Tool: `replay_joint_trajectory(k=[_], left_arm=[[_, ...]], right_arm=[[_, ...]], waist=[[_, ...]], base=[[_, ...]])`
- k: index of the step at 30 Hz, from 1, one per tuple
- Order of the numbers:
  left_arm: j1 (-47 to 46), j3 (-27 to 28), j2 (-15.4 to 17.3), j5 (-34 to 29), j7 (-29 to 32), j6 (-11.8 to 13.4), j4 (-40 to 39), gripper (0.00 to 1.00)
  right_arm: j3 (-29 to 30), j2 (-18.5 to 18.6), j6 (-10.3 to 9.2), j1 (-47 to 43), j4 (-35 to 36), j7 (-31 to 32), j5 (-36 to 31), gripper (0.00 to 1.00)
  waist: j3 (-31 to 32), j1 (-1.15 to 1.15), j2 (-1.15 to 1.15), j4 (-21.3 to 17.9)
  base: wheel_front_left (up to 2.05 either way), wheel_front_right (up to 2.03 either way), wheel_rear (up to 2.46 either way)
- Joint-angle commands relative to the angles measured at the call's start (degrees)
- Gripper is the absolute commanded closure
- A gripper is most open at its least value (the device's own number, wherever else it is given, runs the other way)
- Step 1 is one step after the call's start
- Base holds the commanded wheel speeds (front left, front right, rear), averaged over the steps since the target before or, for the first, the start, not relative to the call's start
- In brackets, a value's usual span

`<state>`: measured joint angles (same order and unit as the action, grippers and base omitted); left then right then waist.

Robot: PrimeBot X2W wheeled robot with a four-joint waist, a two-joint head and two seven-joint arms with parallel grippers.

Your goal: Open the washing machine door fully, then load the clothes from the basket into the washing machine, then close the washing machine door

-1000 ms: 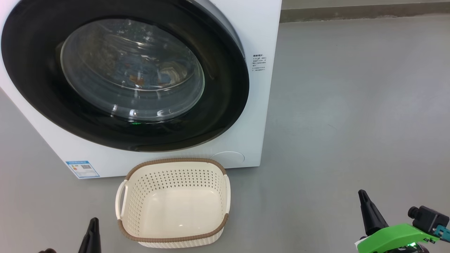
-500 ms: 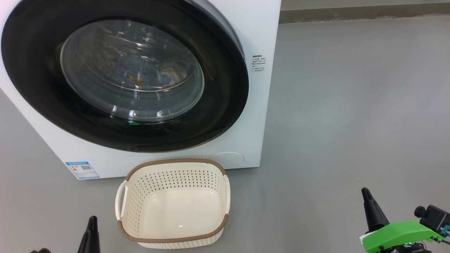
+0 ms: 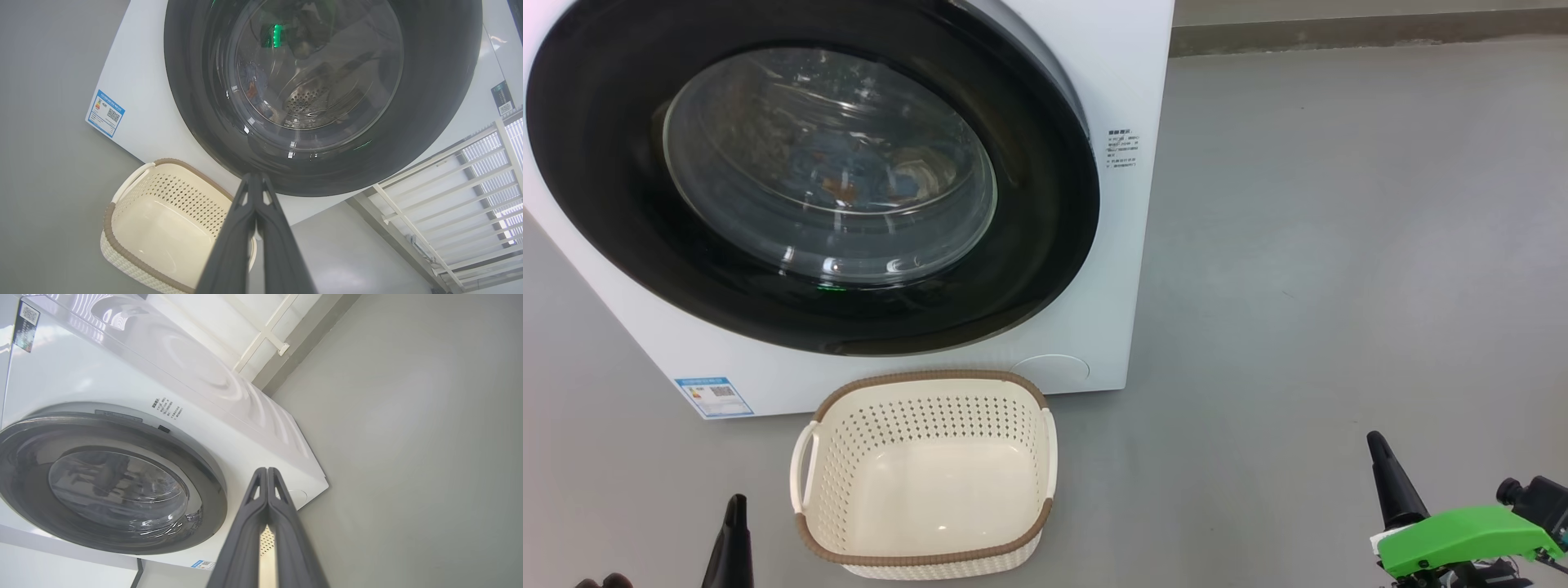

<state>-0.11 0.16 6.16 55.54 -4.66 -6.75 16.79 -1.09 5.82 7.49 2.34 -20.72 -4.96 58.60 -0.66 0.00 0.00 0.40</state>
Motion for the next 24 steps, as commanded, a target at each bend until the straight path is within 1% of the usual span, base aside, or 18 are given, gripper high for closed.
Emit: replay_joint_trajectory(k=[1, 24], left_arm=[[-2.6, 1.4, 0.5, 1.4, 0.2, 0.2, -1.8, 1.00], [-3.8, 3.1, -0.8, 13.2, 3.9, 0.5, -2.7, 1.00]], right_arm=[[0.2, 0.6, 0.00, 2.7, 1.8, 0.4, 1.9, 1.00], [2.7, -0.5, 0.00, 3.4, 3.2, 4.1, 12.6, 1.00]], waist=[[0.0, 0.00, 0.00, 0.0], [0.3, 0.00, 0.00, -0.1]], base=[[0.00, 0.00, 0.00], [0.00, 0.00, 0.00]])
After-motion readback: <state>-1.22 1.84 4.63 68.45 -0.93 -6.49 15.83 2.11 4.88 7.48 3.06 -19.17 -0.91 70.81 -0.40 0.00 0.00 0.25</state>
